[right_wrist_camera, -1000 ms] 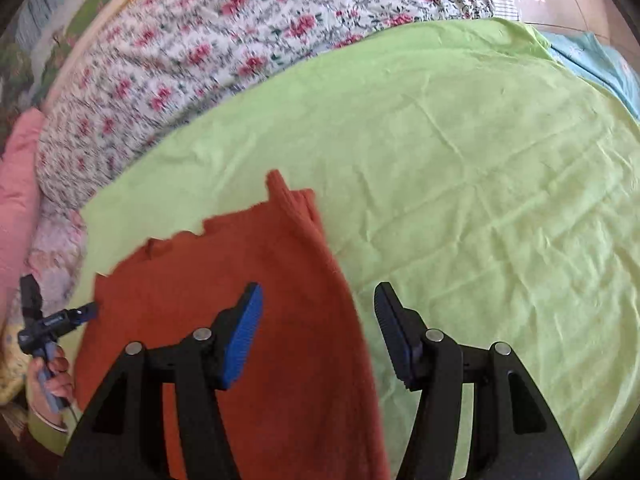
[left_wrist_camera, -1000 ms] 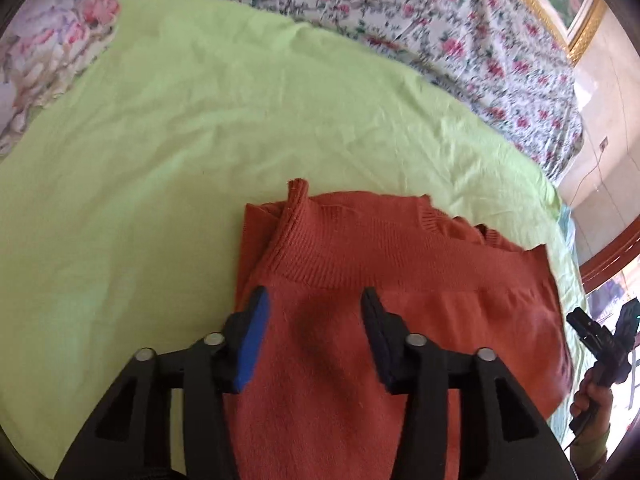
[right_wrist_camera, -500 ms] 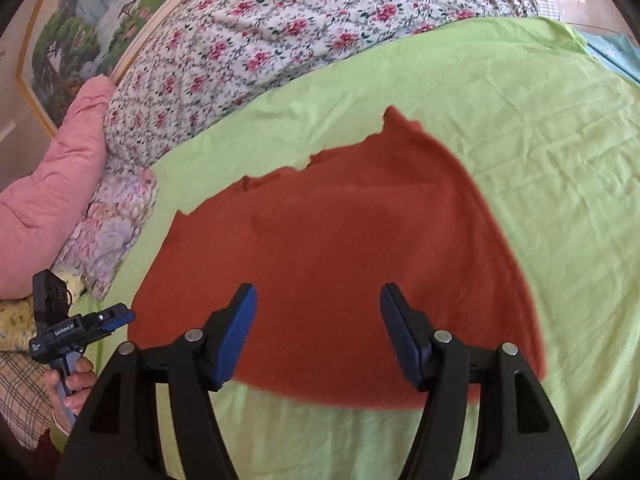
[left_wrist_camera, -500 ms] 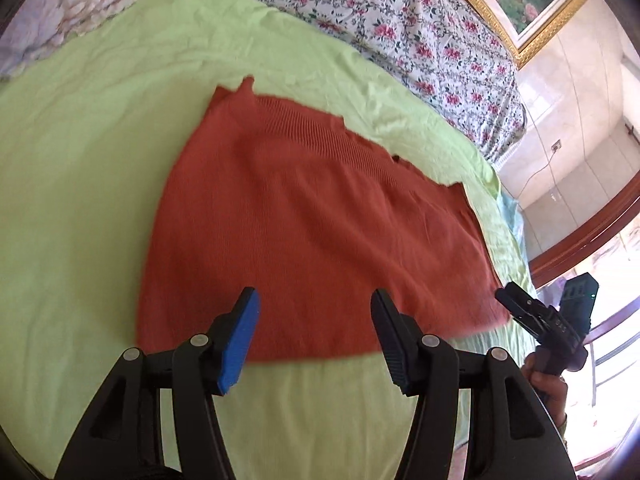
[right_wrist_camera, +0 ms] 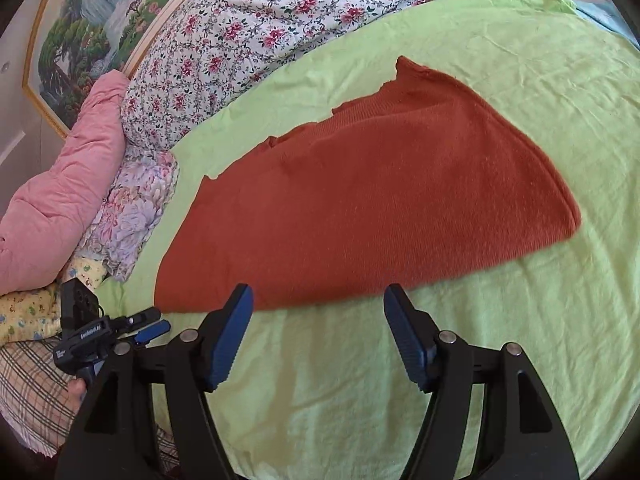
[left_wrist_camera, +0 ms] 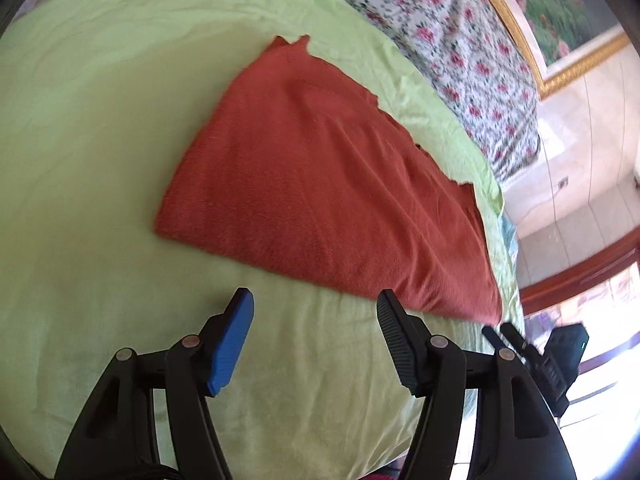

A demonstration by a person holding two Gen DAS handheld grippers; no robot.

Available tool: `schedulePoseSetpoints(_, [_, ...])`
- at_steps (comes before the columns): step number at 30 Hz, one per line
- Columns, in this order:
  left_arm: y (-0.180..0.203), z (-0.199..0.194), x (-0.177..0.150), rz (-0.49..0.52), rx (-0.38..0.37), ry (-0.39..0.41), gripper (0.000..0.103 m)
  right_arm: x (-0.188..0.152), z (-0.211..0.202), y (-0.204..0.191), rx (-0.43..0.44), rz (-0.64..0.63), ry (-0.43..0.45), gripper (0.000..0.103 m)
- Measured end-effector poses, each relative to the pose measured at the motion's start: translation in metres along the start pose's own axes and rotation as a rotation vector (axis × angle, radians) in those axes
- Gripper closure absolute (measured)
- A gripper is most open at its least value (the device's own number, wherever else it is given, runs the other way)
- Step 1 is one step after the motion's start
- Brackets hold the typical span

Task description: Fold small clothes

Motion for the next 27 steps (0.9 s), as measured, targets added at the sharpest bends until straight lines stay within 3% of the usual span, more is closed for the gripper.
schedulePoseSetpoints(5, [-0.016,0.007,0.006,-0.087,-0.012,0.019,0.036,-0.006,-0.001,0.0,0.006,0.011,-0.006,0.034])
schedulePoseSetpoints(12, [-0.03,0.019,0.032,-0.14,0.006,0.094,0.036,-0.008,0.002,-0.006,0.02,0.004,-0.016,0.034])
schedulePoseSetpoints(16, [-0.028,0.025,0.046,-0.128,0.051,0.135,0.039,-0.008,0.005,-0.008,0.027,0.004,-0.023,0.033])
schedulePoseSetpoints(21, [-0.022,0.033,0.056,-0.072,0.114,0.15,0.082,-0.003,0.007,-0.007,0.031,0.006,-0.025,0.033])
schedulePoseSetpoints(23, [-0.014,0.028,0.059,-0.034,0.136,0.172,0.092,0.001,0.006,-0.006,0.036,0.007,-0.021,0.033])
schedulePoseSetpoints(27, [0.037,0.012,0.07,0.137,0.138,0.236,0.097,0.015,0.004,-0.005,0.053,0.0,-0.009,0.033])
Point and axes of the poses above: each gripper's, at about its wrist camera, not at the fingertips, and z roughly the way its jaws point, y to its right, x to its top, the point moved 5 cm from there along z, roughly the way its jaws point, and after that the axes turned 9 degrees about z, right-handed, at the moved point
